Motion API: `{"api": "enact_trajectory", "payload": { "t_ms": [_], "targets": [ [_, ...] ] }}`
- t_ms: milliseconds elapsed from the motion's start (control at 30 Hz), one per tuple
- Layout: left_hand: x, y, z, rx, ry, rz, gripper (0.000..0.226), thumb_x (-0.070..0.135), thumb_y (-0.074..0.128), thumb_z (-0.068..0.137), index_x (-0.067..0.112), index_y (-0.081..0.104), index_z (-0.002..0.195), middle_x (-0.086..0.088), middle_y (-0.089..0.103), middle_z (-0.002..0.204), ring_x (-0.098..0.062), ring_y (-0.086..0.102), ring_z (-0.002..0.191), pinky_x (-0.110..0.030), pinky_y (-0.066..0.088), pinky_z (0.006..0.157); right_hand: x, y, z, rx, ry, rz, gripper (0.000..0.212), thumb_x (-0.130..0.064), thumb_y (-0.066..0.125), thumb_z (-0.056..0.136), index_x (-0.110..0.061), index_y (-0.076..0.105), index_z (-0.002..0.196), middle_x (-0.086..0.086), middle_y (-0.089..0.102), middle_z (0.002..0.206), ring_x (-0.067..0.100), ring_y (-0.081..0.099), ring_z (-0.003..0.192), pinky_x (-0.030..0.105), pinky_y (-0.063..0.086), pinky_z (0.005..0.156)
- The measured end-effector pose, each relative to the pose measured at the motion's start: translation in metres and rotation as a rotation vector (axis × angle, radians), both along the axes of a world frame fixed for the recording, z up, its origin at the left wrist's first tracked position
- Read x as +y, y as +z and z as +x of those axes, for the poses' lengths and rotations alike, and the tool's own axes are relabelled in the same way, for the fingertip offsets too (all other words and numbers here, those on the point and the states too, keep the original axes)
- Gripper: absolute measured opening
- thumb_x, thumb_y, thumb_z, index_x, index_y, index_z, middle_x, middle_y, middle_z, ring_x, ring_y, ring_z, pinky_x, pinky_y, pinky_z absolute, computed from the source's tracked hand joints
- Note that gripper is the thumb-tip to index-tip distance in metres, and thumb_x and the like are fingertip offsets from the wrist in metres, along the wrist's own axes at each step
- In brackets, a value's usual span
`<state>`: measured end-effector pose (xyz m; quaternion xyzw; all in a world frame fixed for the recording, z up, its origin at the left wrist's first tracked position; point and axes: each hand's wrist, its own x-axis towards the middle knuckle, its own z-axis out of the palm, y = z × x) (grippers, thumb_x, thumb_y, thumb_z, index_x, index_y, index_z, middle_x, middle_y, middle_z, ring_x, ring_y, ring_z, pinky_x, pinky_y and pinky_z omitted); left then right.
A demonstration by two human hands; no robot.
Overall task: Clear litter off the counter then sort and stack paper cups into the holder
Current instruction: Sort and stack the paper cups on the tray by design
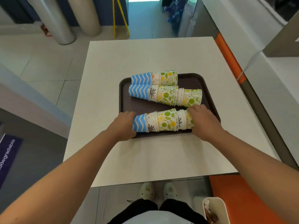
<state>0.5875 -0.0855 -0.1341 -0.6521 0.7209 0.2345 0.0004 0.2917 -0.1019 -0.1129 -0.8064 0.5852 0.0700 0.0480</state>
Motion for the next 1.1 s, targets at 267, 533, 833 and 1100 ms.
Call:
{"api": "enact_trajectory", "payload": {
  "t_ms": [267,533,833,1100],
  "targets": [
    [-0.007,0.008,0.004,0.181,0.072,-0.015,0.066,0.024,0.083,0.066,0.017,0.051,0.123,0.002,0.053,0.113,-0.018,0.056,0.097,-0.027,0.046,0.077,-0.012,0.006,-0.002,-0.015,0.004,0.02,0.064,-0.02,0.075,0.072,-0.014,0.048,0.13,0.002,0.051,0.126,0.021,0.044,0.116,0.029,0.042,0.084],
    [-0.014,0.058,0.007,0.432,0.179,-0.141,0.069,0.03,0.086,0.062,0.022,0.051,0.121,0.009,0.059,0.116,-0.009,0.06,0.098,-0.024,0.049,0.081,-0.016,0.002,-0.009,-0.252,-0.055,0.012,0.068,-0.027,0.08,0.067,-0.019,0.052,0.128,-0.001,0.056,0.118,0.019,0.048,0.106,0.03,0.043,0.072],
    [-0.026,0.128,-0.013,0.752,0.25,-0.477,0.061,0.034,0.093,0.061,0.018,0.058,0.108,0.009,0.068,0.102,-0.007,0.066,0.092,-0.019,0.052,0.076,-0.011,-0.015,0.028,-0.878,-0.237,0.215,0.072,-0.021,0.09,0.058,-0.018,0.058,0.123,-0.003,0.056,0.115,0.013,0.059,0.106,0.036,0.052,0.094],
    [-0.028,0.13,-0.033,0.71,0.153,-0.575,0.062,0.032,0.092,0.062,0.018,0.061,0.114,0.008,0.066,0.107,-0.008,0.062,0.099,-0.021,0.049,0.083,-0.018,-0.038,0.075,-1.038,-0.291,0.374,0.071,-0.012,0.092,0.057,-0.017,0.061,0.12,0.001,0.064,0.113,0.009,0.062,0.092,0.018,0.049,0.076]
  ]
}}
